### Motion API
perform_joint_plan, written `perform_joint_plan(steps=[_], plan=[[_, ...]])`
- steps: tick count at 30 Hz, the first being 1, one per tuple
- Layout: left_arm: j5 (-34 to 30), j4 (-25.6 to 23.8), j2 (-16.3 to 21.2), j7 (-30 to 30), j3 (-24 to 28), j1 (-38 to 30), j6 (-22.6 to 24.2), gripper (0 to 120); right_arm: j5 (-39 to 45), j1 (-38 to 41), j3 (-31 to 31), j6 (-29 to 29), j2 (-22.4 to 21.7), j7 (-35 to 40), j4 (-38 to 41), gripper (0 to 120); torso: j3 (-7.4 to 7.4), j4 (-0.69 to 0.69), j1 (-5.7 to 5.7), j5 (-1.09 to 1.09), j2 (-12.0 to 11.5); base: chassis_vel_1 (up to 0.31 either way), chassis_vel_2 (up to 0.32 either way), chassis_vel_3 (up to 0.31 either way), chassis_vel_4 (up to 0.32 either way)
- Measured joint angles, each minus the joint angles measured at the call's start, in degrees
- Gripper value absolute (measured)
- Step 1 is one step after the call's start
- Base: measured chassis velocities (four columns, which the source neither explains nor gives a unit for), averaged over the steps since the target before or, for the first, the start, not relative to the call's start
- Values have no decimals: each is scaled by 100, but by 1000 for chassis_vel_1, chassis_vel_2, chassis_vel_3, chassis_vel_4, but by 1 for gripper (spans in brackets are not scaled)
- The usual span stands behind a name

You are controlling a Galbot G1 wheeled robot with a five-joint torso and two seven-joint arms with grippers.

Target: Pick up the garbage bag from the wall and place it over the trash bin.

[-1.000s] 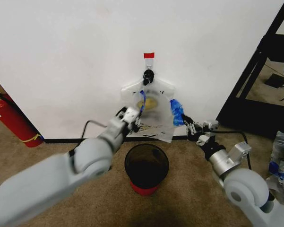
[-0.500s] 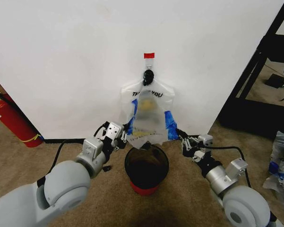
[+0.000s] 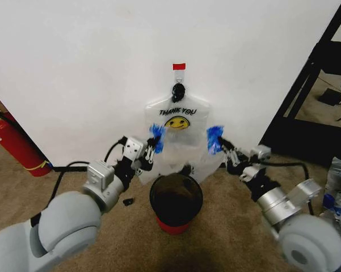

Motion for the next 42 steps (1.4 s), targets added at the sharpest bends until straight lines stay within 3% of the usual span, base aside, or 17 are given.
perform_joint_plan(steps=[9, 15, 22, 27, 36, 42], plan=[[-202, -33, -160, -65, -2, -242, -43, 0, 401, 72, 337, -37, -270, 142, 216, 0, 0, 0, 0, 0, 0, 0, 0, 0, 0], [-204, 97, -313, -127, 41, -64, -52, 0, 345, 142, 179, -43, -153, 163, 138, 0, 0, 1, 0, -1, 0, 0, 0, 0, 0], [112, 731, -831, -103, 179, -13, -267, 0, 197, 346, -136, -11, 119, 143, -179, 0, 0, 1, 0, -1, -1, 0, 0, 0, 0], [238, 968, -993, -102, 326, 23, -338, 0, 178, 335, -205, 45, 299, 122, -302, 0, 0, 0, 0, -1, -1, 0, 0, 0, 0], [626, 1241, -942, -14, 266, 491, -546, 0, -55, 245, -619, 131, 1017, 52, -660, 0, 0, 0, 0, 0, -1, 0, 0, 0, 0], [683, 1281, -862, -1, 89, 713, -595, 0, -77, 190, -790, 165, 1228, 56, -855, 0, 0, 1, 1, -2, -1, 0, 0, 0, 0]])
